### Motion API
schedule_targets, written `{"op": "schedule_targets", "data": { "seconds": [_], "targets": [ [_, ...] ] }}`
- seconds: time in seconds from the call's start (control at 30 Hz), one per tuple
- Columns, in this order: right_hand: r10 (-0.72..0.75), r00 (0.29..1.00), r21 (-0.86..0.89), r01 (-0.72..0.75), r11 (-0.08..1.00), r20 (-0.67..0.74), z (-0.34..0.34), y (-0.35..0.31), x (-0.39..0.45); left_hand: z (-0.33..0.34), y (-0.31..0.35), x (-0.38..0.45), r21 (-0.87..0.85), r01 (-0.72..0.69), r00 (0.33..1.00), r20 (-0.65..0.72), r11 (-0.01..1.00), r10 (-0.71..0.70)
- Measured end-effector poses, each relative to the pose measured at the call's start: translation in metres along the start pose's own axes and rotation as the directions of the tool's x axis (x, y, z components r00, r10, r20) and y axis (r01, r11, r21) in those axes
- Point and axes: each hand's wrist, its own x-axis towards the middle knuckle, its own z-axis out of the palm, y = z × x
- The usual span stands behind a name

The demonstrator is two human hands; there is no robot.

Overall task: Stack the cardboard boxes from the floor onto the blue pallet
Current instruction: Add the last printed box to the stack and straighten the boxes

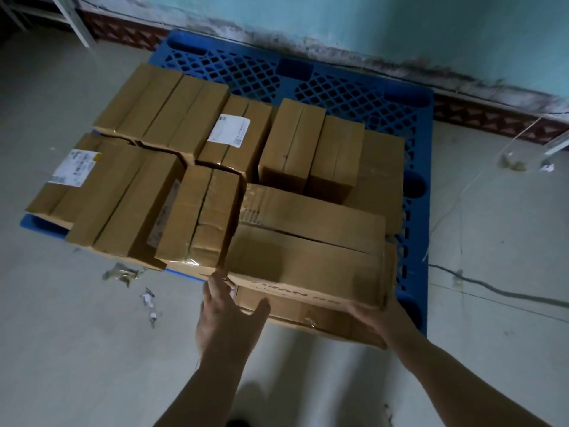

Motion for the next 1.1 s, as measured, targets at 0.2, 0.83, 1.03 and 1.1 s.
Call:
{"op": "schedule_targets", "data": {
  "seconds": [0.2,0.83,1.03,1.1],
  "targets": [
    [-0.158,0.970,-0.013,0.158,0.987,-0.187,-0.001,-0.035,0.007,-0.026,0.025,0.021,0.391,-0.334,0.938,0.045,0.858,0.345],
    [-0.330,0.924,-0.644,0.135,0.753,-0.191,-0.004,-0.174,0.006,-0.129,0.063,0.107,0.221,-0.195,0.976,0.138,0.956,0.167],
    [-0.237,0.923,-0.414,0.096,0.905,-0.304,-0.029,-0.208,0.027,-0.138,0.106,0.136,0.222,-0.311,0.947,0.150,0.924,0.283],
    [-0.203,0.933,-0.364,0.086,0.927,-0.296,-0.037,-0.212,0.049,-0.124,0.126,0.146,0.249,-0.368,0.927,0.171,0.896,0.334]
  ]
}}
